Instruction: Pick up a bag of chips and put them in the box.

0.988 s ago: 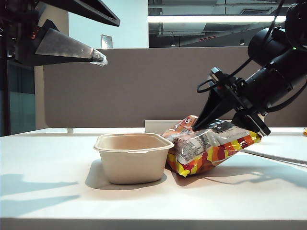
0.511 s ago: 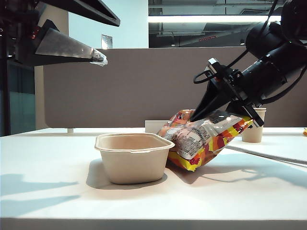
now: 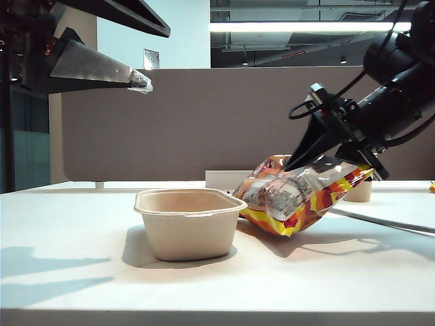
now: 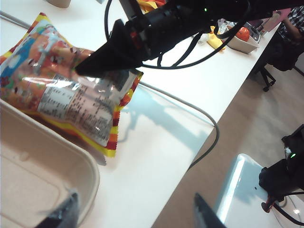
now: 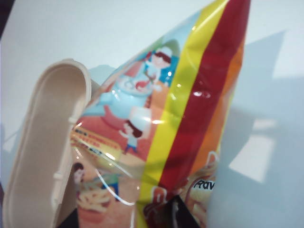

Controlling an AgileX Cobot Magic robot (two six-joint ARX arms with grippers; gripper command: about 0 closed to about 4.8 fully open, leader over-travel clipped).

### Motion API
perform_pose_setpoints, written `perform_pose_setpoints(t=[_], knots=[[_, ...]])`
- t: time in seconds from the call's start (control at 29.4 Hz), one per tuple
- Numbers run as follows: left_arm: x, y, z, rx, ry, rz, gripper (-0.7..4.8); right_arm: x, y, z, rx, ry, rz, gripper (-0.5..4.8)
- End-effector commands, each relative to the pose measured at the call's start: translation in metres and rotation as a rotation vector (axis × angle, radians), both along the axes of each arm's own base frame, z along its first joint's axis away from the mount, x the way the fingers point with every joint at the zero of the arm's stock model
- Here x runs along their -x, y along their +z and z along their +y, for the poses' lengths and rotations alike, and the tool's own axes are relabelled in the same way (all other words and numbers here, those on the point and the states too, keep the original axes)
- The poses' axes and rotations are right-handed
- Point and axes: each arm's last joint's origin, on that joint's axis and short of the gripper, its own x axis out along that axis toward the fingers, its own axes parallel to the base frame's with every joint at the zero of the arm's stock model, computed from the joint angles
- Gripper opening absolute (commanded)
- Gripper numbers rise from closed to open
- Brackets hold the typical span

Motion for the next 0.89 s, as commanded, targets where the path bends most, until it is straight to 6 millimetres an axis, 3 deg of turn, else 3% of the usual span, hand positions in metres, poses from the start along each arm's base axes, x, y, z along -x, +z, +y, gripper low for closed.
perform_pose_setpoints(t=[0.03,0.61,0.89], knots=[[0.000,0.003,0.000,0.011,-0.007,-0.019,3.05,-0.002,0.009,-0.005,-0.033,0.006,-0.039,1.98],[-0.001,0.005,-0.001,0.025,-0.005,-0.039,3.05,0.017,0.062,-0.010,-0.132,0.022,-0.159,1.99],[-0.001,0.008,-0.001,0.044,-0.006,-0.066,3.05,0.028,0.076,0.000,-0.184,0.064,-0.162,1.99]])
